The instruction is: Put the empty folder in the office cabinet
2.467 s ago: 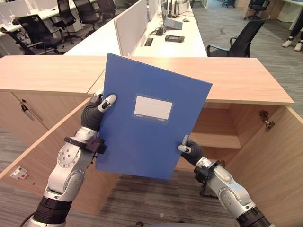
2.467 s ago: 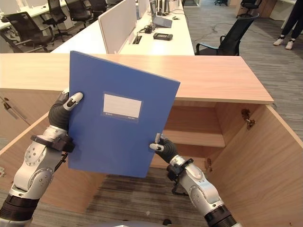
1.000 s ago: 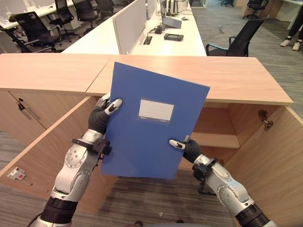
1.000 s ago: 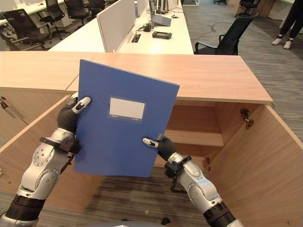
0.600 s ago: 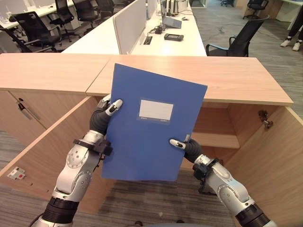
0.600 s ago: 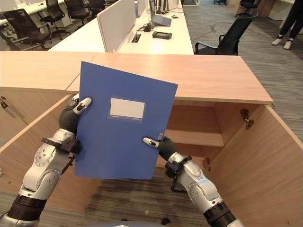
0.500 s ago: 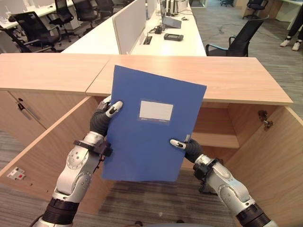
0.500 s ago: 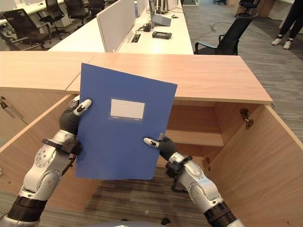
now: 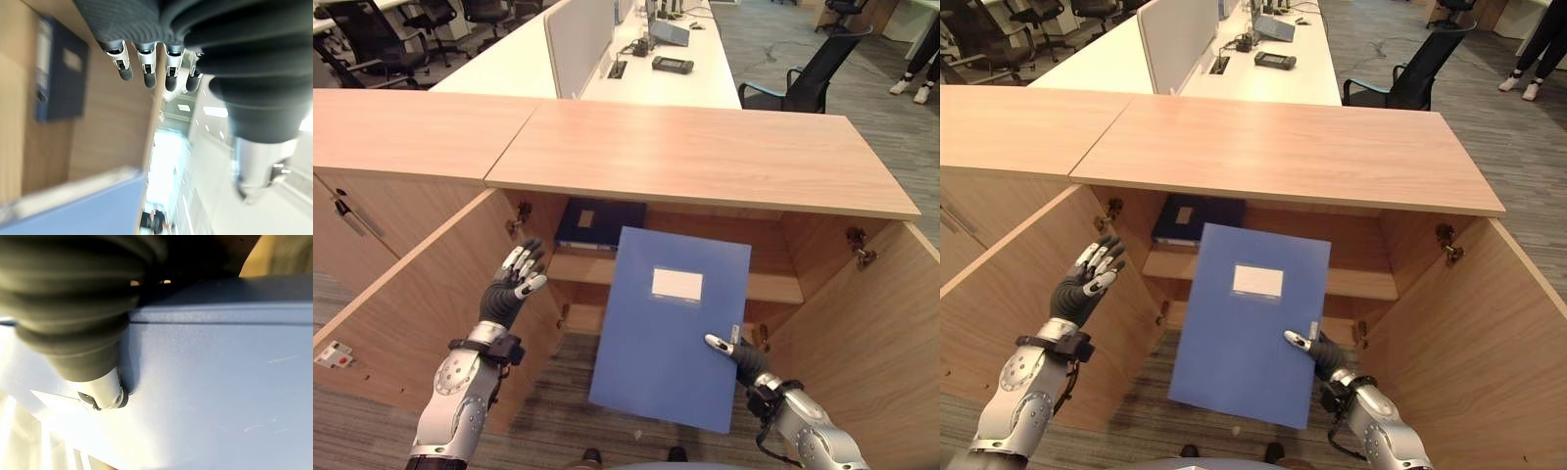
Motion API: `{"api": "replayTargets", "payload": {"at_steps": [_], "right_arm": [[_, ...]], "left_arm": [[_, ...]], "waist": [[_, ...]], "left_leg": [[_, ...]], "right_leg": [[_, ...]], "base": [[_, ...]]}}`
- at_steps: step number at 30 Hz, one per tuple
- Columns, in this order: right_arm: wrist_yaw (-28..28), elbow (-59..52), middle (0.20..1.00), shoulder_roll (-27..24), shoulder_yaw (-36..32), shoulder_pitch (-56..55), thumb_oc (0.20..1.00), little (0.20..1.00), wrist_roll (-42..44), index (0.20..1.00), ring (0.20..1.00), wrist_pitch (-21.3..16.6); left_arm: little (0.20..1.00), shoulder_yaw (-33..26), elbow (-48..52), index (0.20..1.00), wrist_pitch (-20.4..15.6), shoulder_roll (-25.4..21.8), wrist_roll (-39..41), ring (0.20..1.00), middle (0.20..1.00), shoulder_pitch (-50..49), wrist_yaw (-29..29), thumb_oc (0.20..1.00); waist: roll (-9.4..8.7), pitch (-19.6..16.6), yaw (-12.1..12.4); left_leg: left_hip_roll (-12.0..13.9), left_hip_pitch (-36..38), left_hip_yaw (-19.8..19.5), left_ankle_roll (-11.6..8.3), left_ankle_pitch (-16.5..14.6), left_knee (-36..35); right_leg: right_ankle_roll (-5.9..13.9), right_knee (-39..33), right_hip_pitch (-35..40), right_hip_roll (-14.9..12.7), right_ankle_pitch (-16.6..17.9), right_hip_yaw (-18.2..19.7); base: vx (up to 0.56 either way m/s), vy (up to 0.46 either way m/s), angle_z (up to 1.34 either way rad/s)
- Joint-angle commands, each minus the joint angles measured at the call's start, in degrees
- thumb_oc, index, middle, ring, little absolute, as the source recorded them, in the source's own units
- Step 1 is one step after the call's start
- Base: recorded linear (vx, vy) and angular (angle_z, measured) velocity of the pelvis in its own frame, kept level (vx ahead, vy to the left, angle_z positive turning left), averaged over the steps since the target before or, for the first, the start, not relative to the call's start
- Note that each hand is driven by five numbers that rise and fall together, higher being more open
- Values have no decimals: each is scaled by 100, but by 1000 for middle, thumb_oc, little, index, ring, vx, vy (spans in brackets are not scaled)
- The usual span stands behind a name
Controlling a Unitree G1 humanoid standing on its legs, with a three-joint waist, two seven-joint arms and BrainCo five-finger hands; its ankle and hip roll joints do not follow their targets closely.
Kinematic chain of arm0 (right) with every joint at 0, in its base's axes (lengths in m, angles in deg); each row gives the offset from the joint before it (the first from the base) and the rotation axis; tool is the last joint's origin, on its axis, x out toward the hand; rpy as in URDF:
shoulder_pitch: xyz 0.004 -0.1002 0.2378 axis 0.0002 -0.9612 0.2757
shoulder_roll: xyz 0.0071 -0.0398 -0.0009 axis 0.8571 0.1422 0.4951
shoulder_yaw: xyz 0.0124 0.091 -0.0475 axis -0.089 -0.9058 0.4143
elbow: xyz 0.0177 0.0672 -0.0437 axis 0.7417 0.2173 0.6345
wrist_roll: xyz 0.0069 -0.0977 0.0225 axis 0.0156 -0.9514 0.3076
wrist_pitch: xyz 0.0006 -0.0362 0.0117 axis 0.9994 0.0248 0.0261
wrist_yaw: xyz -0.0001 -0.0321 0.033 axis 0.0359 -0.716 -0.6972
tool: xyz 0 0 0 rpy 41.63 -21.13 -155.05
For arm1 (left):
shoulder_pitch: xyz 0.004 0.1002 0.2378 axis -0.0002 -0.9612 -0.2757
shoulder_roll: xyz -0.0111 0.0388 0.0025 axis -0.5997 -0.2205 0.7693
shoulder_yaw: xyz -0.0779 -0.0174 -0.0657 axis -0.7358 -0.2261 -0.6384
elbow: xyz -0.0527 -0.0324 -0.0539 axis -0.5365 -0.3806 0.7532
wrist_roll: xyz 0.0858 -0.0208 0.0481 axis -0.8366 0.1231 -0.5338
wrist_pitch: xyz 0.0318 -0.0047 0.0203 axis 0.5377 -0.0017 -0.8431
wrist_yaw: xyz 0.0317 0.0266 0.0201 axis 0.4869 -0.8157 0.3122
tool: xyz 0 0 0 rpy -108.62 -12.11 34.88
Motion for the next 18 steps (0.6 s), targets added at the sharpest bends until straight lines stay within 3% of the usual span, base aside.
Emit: {"api": "replayTargets", "payload": {"at_steps": [1, 9, 13, 15, 16, 18], "right_arm": [[-253, -220, 200, 203, -170, 471, 200, 200, 8, 200, 200, -338], [-377, 422, 200, 320, -284, 320, 200, 200, -249, 200, 200, -272], [188, 899, 200, 817, -544, 632, 200, 200, 54, 200, 200, -657], [484, 1063, 200, 994, -582, 864, 200, 200, 172, 200, 200, -804], [702, 1240, 200, 1158, -583, 1099, 200, 200, 251, 200, 200, -938], [866, 1323, 200, 1275, -649, 1253, 200, 200, 478, 200, 200, -1010]], "left_arm": [[1000, -161, -278, 1000, -364, -279, -377, 1000, 1000, 262, 241, 1000], [1000, -164, -1247, 1000, -129, -278, -204, 1000, 1000, -91, 767, 1000], [1000, 439, -2260, 1000, -148, -129, -987, 1000, 1000, -73, 703, 1000], [1000, 656, -2629, 1000, -173, -61, -1321, 1000, 1000, -51, 517, 1000], [1000, 905, -3122, 1000, -143, 32, -1619, 1000, 1000, 48, 383, 1000], [1000, 1085, -3502, 1000, -127, 147, -1804, 1000, 1000, 110, 331, 1000]], "waist": [[-124, 8, 15], [-141, 75, 81], [-60, 181, 110], [11, 332, 69], [137, 469, 53], [148, 481, 27]], "left_leg": [[-172, 113, -107, 149, -520, 67], [-249, 66, -137, 277, -541, 93], [-303, 64, -144, 428, -610, 177], [-290, 106, -159, 487, -618, 195], [-215, 131, -210, 512, -637, 221], [-248, 244, -250, 489, -699, 183]], "right_leg": [[662, 744, -53, -518, -690, -136], [789, 1131, -306, -631, -681, -151], [970, 1936, -745, -707, -513, -107], [1139, 2598, -1132, -698, -78, -24], [1204, 3115, -1458, -553, -17, 91], [1195, 2806, -1474, -621, -99, 132]], "base": [[-26, 60, 1], [-9, 79, 1], [-29, 135, -4], [-79, 94, -9], [-4, 42, -3], [130, -20, 8]]}}
